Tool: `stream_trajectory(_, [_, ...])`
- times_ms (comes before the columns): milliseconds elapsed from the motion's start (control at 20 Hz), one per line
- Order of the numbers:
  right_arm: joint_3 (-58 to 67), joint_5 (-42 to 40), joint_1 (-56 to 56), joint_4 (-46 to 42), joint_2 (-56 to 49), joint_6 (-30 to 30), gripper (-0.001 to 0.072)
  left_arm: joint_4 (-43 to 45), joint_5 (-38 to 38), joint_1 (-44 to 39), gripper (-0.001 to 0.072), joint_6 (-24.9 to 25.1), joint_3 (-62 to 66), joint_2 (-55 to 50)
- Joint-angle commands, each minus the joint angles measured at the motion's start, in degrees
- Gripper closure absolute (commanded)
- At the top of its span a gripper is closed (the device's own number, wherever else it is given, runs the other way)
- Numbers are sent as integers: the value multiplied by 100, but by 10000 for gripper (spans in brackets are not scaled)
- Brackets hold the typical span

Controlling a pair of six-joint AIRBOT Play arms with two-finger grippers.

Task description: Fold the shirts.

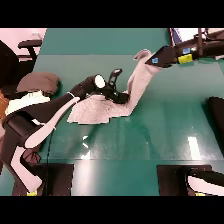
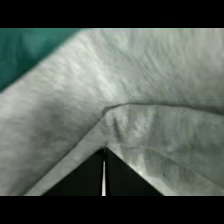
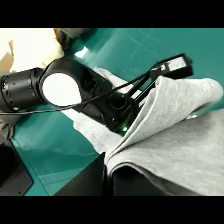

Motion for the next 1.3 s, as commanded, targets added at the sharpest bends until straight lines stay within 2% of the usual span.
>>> stream_trajectory(0, [415, -125, 590, 11, -365, 28, 699, 531, -358, 538, 684, -7, 35, 610])
stream_trajectory(300, [1296, -866, 2317, 4, -1834, 17, 690, 1917, -1040, 2378, 683, 15, 35, 2787])
stream_trajectory(350, [1517, -977, 2577, 2, -2168, 2, 622, 2039, -1040, 2638, 683, 15, 35, 3095])
stream_trajectory(450, [2020, -1054, 2979, -2, -2826, -278, 297, 2081, -1045, 3047, 683, 15, 35, 3545])
stream_trajectory(500, [2149, -1005, 3082, -13, -3025, -280, 250, 2079, -1047, 3178, 683, 15, 35, 3703])
stream_trajectory(650, [1661, -647, 2841, -66, -2940, -278, 251, 2096, -1193, 3307, 683, 17, 35, 3904])
stream_trajectory(800, [433, -306, 1996, -304, -2406, -254, 253, 2004, -1399, 3215, 683, 15, 13, 3899])
stream_trajectory(1000, [-1631, -686, 573, -780, -1543, 179, 255, 2009, -1353, 2787, 683, 20, -9, 3838])
stream_trajectory(1050, [-2085, -890, 271, -632, -1416, 245, 233, 2009, -1294, 2656, 683, 20, -9, 3810])
stream_trajectory(1100, [-2490, -1084, 0, -407, -1360, 243, 111, 2006, -1215, 2540, 683, 17, -9, 3773])
stream_trajectory(1250, [-3058, -1298, -256, 264, -1550, 219, 100, 1998, -1119, 2267, 683, 17, -7, 3639])
